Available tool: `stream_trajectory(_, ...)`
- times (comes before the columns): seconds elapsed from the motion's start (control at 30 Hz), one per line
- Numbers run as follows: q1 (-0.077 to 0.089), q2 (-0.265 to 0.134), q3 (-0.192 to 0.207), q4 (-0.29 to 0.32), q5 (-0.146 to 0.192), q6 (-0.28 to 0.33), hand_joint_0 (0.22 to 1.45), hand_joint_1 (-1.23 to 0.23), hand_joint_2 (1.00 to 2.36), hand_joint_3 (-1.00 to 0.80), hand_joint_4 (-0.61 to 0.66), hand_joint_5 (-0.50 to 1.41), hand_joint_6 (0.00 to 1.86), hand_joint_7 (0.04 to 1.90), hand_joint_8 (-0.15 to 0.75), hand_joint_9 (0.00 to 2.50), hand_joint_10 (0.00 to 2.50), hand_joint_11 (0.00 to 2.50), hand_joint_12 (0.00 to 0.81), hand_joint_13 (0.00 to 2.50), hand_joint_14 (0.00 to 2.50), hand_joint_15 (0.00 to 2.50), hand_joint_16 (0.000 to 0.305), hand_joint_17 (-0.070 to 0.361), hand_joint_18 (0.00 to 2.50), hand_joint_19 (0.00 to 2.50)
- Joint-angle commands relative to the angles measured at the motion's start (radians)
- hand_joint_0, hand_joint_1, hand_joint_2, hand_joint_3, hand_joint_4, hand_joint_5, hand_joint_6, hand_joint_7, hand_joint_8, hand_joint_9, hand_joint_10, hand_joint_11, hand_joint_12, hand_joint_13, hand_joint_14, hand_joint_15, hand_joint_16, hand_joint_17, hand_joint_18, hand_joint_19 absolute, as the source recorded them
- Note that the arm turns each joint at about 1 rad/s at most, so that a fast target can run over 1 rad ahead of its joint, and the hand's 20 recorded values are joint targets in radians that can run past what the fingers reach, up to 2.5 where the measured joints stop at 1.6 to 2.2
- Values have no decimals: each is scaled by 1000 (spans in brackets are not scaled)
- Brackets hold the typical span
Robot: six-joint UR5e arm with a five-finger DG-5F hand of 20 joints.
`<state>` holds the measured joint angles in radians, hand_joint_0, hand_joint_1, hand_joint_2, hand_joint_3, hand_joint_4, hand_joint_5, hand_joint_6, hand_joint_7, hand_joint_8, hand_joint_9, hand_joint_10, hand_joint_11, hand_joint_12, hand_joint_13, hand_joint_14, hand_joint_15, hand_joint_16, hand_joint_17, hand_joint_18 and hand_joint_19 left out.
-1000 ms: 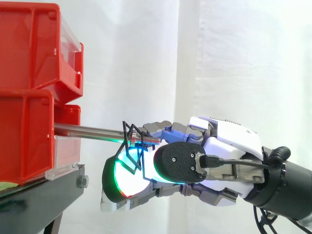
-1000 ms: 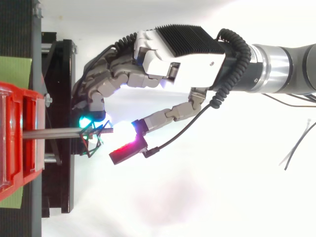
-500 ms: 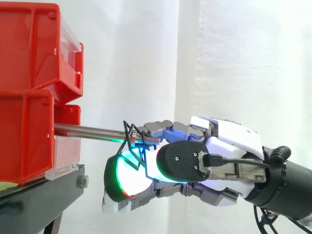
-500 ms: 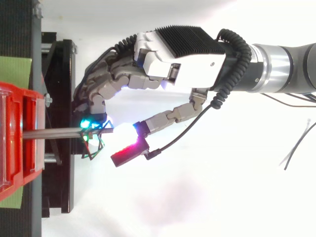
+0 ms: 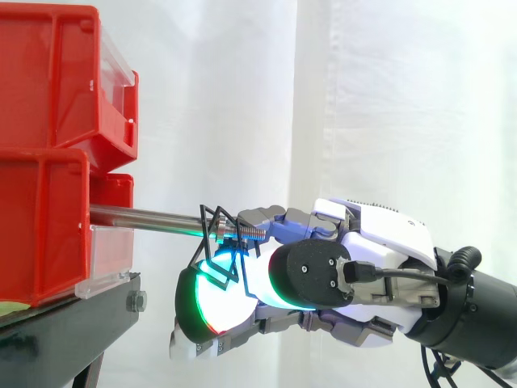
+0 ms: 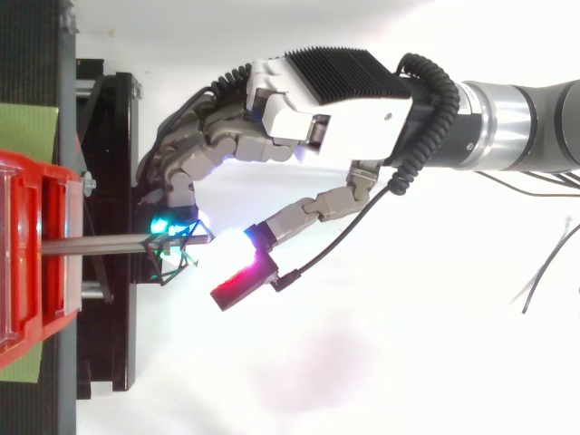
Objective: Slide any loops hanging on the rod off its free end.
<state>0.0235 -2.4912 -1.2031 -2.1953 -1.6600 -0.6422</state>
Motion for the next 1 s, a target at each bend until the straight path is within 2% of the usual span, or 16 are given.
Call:
stream_trajectory(0.0, 1, -17, 16, 5, 9, 7, 535, -696, 1012, -345, 97, -161, 867, 866, 283, 747, 16, 406, 394, 638, 12, 309, 56, 127, 536, 348)
stream_trajectory(0.13, 0, -43, 53, 5, 6, 33, 536, -692, 1012, -346, 103, -160, 862, 867, 284, 746, 17, 417, 395, 639, 14, 309, 56, 127, 533, 349)
stream_trajectory(0.97, 0, -43, 62, 17, 0, 4, 530, -675, 1011, -369, 101, -159, 847, 879, 287, 746, 15, 416, 398, 639, 12, 309, 57, 128, 530, 357)
